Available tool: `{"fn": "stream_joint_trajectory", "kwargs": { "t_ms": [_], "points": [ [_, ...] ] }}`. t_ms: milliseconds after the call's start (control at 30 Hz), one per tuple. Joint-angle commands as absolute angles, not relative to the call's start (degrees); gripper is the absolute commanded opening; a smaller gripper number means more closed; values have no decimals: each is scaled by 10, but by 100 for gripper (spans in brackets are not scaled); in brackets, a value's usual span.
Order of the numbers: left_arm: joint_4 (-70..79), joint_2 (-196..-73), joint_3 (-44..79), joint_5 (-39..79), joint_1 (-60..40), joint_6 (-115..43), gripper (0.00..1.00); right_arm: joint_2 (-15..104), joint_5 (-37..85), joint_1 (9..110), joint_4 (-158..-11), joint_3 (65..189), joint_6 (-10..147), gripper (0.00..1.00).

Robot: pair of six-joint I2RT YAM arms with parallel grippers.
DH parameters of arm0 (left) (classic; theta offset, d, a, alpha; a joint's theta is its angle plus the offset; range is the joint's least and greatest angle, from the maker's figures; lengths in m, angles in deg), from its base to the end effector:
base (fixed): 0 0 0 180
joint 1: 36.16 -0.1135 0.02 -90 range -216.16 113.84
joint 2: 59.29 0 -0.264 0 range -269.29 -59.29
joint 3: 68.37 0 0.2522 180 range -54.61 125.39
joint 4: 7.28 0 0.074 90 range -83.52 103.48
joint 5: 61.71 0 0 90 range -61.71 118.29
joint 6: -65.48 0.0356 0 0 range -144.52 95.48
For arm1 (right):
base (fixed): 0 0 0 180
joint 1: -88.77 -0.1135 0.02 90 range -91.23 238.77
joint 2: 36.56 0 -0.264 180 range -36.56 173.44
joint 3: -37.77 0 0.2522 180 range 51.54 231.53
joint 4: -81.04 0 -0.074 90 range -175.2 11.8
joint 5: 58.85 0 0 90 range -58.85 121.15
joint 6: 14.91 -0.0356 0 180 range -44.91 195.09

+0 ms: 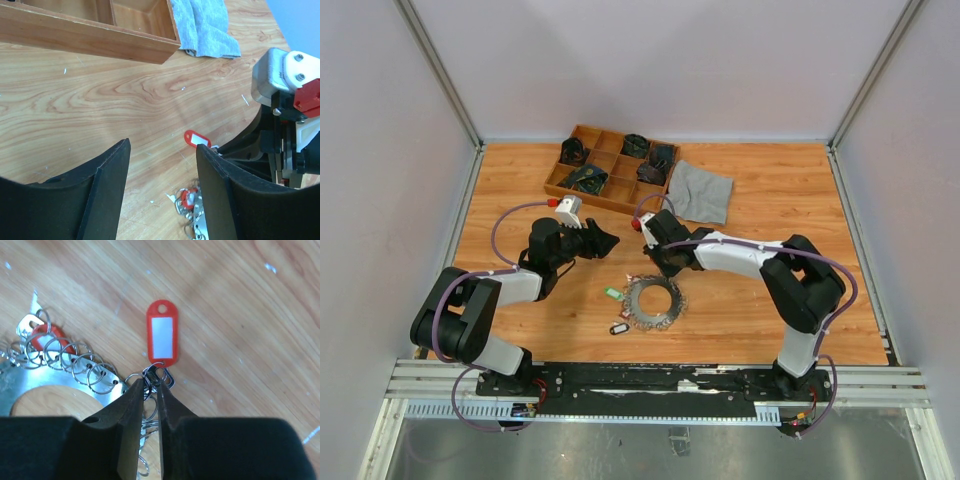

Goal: Put the keys on the keyring

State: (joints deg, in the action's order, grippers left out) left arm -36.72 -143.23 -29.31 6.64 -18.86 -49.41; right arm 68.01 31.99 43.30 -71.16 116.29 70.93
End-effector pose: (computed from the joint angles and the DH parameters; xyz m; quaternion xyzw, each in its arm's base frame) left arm 0.2578 -0.0940 0.1696 0.0618 0.7873 -0.3535 0.5013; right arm 0.2652 0.2688 0.1698 -0.3332 0.8903 0.1239 0.2845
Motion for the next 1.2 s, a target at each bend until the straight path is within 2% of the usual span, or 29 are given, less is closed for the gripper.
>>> {"fn": "stream_joint_trajectory", "kwargs": {
  "t_ms": [0,267,367,533,700,833,1000,1167],
  "points": [
    [-375,-1433,-289,68,-194,-488,60,657,360,448,-678,1118,754,17],
    [-374,-1434,-288,69,-194,-486,60,642,391,490,-667,1103,735,17],
    [-375,-1435,-287,69,-194,-486,60,633,409,504,-663,1100,715,28],
    [-374,-1435,-288,69,-194,-486,60,592,405,512,-682,1088,707,37],
    [-373,-1435,-288,69,-194,-486,60,535,320,511,-742,1049,741,40],
    [-373,-1436,-288,69,-194,-485,60,502,221,510,-773,1029,769,40],
    [-373,-1438,-286,69,-193,-485,60,509,93,495,-760,1037,812,29],
    [-371,-1437,-286,69,-194,-485,60,546,76,454,-712,1061,818,22]
  ]
}}
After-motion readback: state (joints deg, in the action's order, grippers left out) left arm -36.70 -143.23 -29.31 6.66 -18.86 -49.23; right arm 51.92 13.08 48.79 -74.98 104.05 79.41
